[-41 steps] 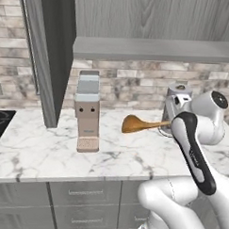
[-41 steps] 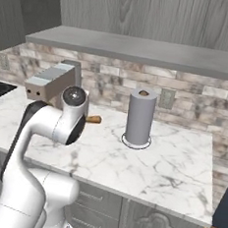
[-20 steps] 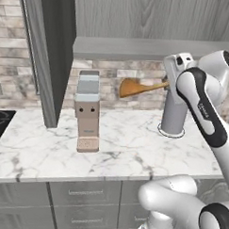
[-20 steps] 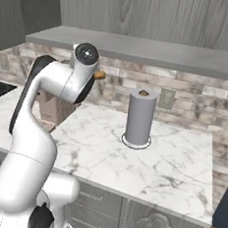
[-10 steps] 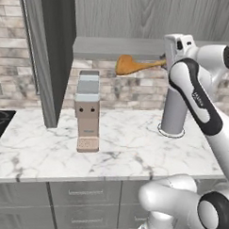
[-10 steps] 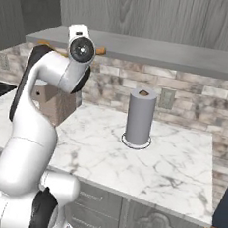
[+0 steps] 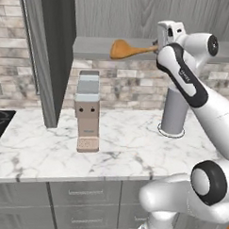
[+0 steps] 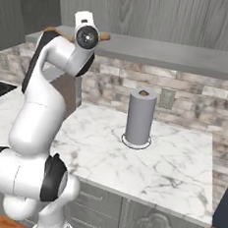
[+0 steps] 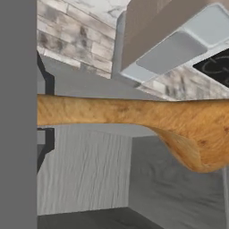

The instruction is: Organize the utensils by type. Pick up the wooden spoons from the counter and place them in the open cabinet. Then pick up the metallic utensils from the counter and place them in the open drawer.

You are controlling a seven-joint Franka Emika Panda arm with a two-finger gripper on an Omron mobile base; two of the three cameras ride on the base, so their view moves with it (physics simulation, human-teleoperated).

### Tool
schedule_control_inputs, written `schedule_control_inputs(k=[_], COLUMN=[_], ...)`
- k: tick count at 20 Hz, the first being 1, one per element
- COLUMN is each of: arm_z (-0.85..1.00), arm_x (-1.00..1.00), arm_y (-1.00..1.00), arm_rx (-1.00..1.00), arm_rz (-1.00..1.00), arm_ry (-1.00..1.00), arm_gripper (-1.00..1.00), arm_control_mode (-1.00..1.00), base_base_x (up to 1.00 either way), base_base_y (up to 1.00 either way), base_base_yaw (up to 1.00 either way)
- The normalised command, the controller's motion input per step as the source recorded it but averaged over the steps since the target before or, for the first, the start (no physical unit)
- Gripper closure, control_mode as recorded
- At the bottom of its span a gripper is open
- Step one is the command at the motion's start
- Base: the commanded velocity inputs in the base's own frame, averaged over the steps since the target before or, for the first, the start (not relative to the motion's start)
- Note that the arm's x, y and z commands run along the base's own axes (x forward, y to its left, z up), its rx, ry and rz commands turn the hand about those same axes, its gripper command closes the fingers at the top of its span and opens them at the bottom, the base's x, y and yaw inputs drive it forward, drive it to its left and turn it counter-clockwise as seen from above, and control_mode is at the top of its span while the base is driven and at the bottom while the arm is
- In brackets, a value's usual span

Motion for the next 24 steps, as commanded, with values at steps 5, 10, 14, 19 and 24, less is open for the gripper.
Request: schedule_control_inputs(k=[5,10,14,19,24], arm_z=[0.02,-0.13,-0.19,-0.14,-0.08], arm_x=[0.88,0.79,0.71,0.71,0.6], arm_y=[0.0,0.1,0.1,0.22,0.28], arm_rx=[0.07,0.0,0.0,0.0,0.0], arm_rz=[0.07,0.01,0.0,0.0,0.0], arm_ry=[0.2,0.0,0.0,0.0,0.0], arm_gripper=[1.0,1.0,1.0,1.0,1.0], arm_control_mode=[-1.0,-1.0,-1.0,-1.0,-1.0], base_base_x=[0.0,0.0,0.0,0.0,0.0], base_base_y=[0.0,0.0,0.0,0.0,0.0], base_base_yaw=[0.0,0.0,0.0,0.0,0.0])
